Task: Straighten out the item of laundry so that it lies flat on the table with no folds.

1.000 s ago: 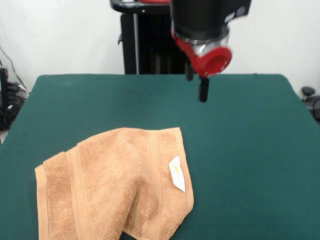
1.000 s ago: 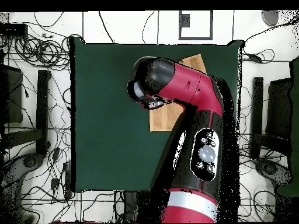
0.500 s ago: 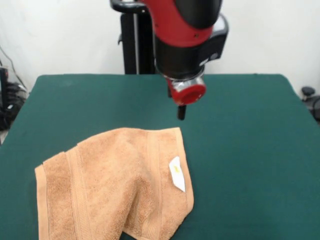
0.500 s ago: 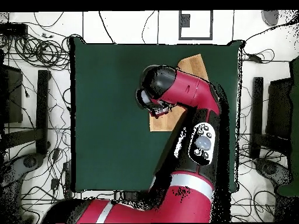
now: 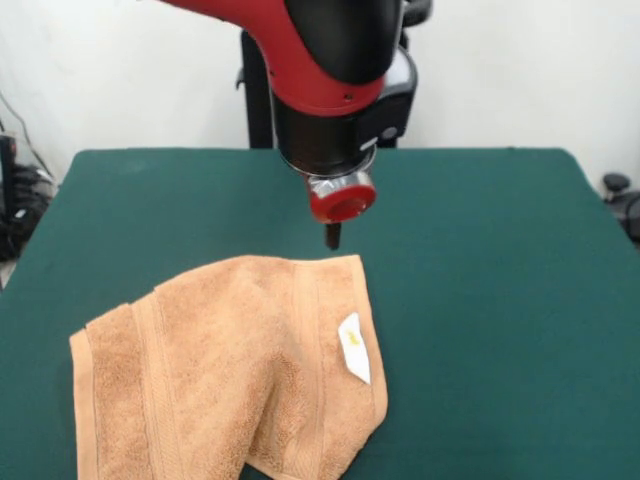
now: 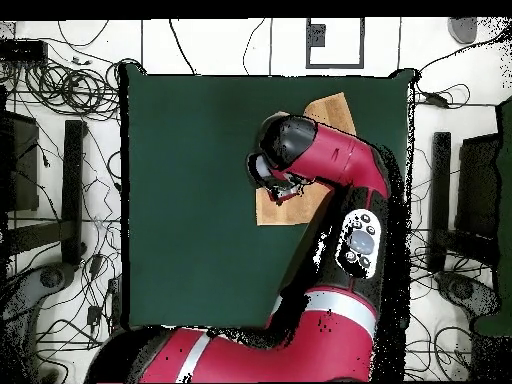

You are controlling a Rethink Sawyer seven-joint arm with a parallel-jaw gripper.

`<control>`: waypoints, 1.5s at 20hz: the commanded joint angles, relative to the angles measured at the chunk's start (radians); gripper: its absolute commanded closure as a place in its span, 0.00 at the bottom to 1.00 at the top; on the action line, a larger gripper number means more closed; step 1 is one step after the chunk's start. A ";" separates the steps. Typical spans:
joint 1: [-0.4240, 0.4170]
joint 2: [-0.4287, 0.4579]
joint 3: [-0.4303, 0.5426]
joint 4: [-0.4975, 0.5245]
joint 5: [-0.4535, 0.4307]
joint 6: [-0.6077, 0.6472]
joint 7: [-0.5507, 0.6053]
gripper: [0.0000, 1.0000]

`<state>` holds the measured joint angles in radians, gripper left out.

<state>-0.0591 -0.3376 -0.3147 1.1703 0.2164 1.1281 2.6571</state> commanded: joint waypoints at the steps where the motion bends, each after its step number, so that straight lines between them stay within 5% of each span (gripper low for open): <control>1: 0.008 -0.046 0.014 0.011 -0.008 0.008 0.128 0.00; 20: 0.070 -0.132 -0.064 0.011 -0.031 0.098 0.207 0.00; 26: -0.005 0.009 0.003 -0.057 -0.041 -0.115 0.095 0.00; 30: -0.031 0.053 0.030 -0.108 -0.035 -0.101 0.062 0.00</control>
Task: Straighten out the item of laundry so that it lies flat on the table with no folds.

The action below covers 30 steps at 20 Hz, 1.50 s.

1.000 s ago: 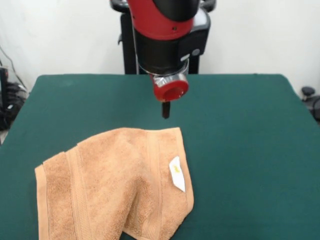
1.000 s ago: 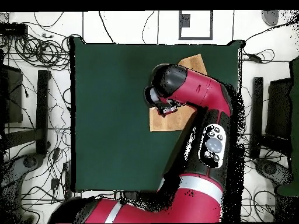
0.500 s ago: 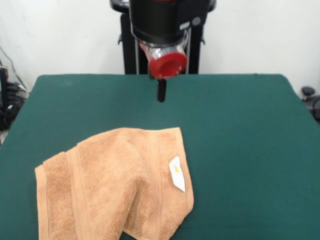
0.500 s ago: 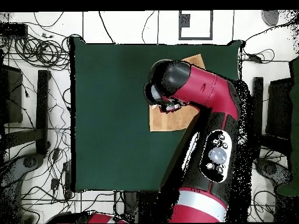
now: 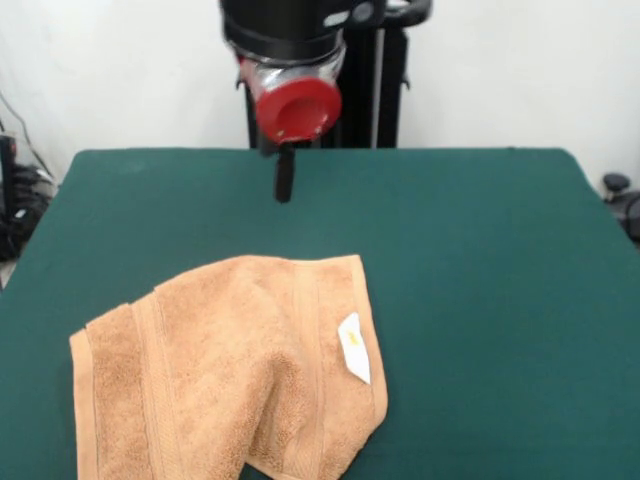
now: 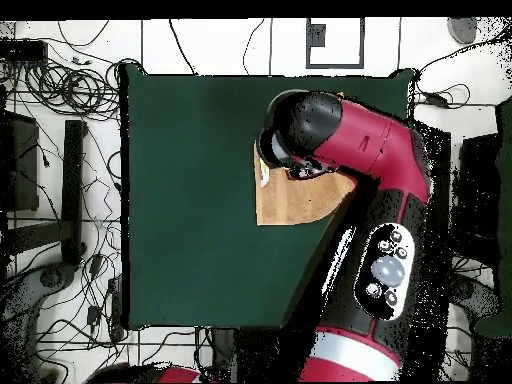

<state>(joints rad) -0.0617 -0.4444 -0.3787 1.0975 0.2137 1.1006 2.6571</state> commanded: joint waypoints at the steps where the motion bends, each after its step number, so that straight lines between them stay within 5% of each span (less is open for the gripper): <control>1: -0.027 0.165 0.091 -0.044 -0.034 -0.063 0.064 0.00; 8: -0.052 0.221 0.089 -0.182 -0.054 0.115 0.000 0.00; 16: -0.078 0.276 0.114 -0.255 -0.032 0.119 -0.029 0.00; 30: -0.051 0.222 0.105 -0.129 -0.025 0.025 -0.006 0.00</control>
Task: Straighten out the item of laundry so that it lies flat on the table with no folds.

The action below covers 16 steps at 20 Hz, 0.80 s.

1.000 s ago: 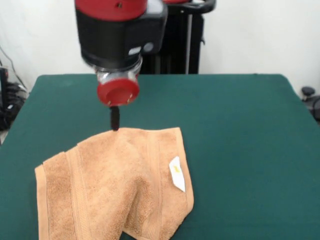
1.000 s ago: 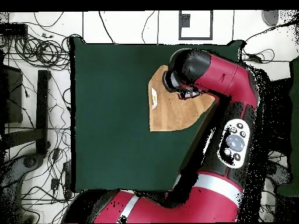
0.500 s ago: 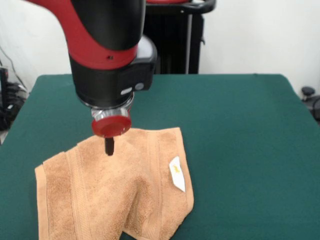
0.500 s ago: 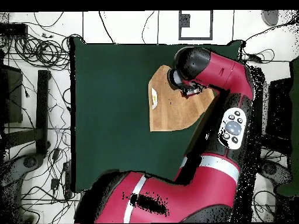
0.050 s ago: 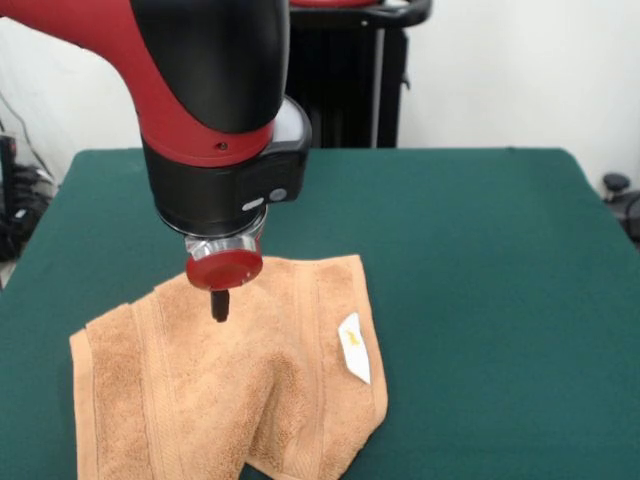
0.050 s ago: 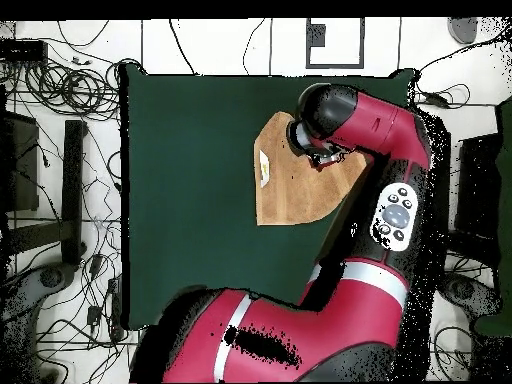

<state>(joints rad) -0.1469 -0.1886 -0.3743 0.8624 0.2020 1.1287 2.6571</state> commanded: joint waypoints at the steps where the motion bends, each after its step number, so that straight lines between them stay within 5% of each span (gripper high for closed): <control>1: 0.035 -0.037 0.099 0.117 -0.020 -0.006 -0.016 0.00; 10: 0.030 0.022 0.124 0.193 -0.025 -0.258 0.050 0.00; 16: 0.020 0.059 0.115 0.187 -0.054 -0.216 0.000 0.00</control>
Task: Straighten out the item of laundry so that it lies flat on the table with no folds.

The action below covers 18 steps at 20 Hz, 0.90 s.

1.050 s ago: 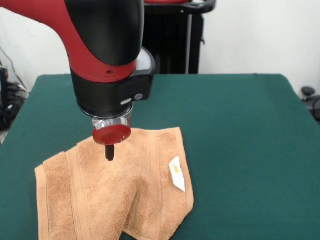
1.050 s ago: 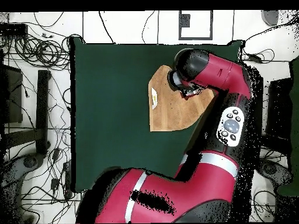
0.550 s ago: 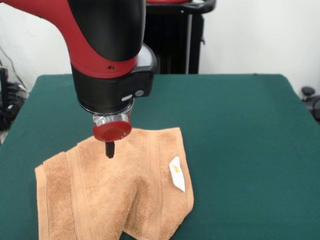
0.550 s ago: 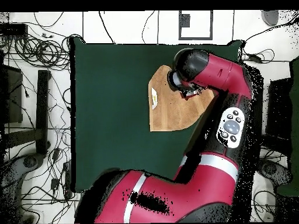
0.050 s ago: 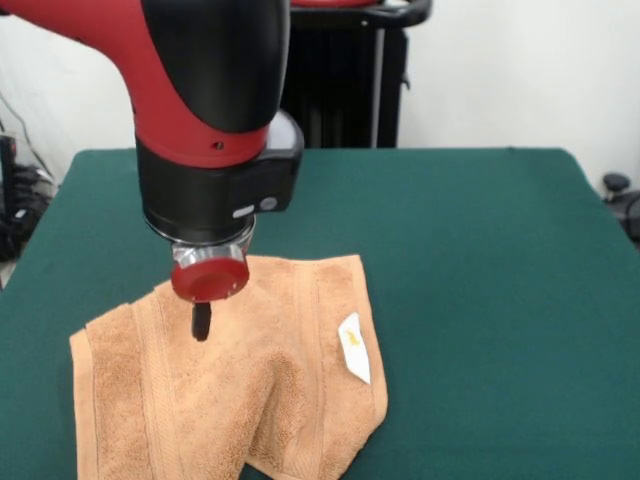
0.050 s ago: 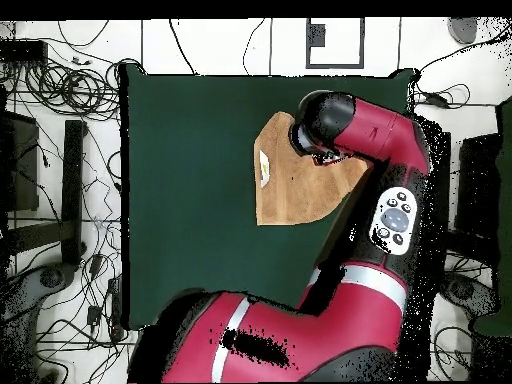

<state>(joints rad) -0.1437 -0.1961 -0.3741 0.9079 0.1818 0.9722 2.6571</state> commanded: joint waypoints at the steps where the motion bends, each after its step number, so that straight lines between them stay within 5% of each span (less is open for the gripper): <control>1: 0.019 0.064 0.112 0.155 -0.037 -0.075 0.004 0.00; 18: 0.082 -0.033 0.079 0.341 -0.018 -0.083 0.081 0.00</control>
<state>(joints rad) -0.1201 -0.1719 -0.3709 1.0889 0.1703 0.9029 2.6571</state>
